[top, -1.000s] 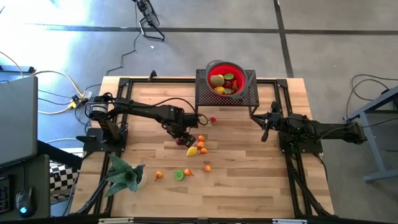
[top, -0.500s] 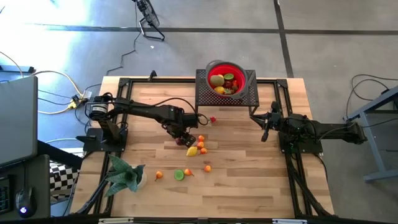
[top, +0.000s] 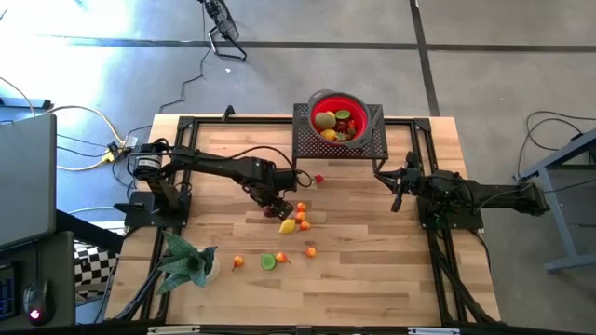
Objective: Pick & Place Fruit
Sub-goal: Put the pomegranate into the strainer on the shelf
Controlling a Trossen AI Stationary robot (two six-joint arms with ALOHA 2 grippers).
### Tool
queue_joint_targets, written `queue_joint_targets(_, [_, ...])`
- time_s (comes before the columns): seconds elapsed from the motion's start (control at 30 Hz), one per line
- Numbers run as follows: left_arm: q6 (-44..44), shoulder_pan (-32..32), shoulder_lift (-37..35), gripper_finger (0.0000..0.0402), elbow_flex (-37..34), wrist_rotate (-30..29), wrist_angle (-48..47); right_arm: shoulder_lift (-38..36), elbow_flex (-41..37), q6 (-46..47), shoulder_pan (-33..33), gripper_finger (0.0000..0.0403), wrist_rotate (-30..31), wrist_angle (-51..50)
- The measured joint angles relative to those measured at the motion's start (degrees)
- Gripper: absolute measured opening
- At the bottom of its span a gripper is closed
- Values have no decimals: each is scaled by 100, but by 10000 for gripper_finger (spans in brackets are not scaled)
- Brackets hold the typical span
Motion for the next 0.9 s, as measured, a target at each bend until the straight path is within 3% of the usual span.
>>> queue_joint_targets(0.3, [758, 0, 0, 243, 0, 2, -12, 0, 0, 0, 0, 26, 0, 0])
queue_joint_targets(0.9, [774, 0, 0, 243, 0, 3, 107, -1, 0, 0, 0, 26, -1, 0])
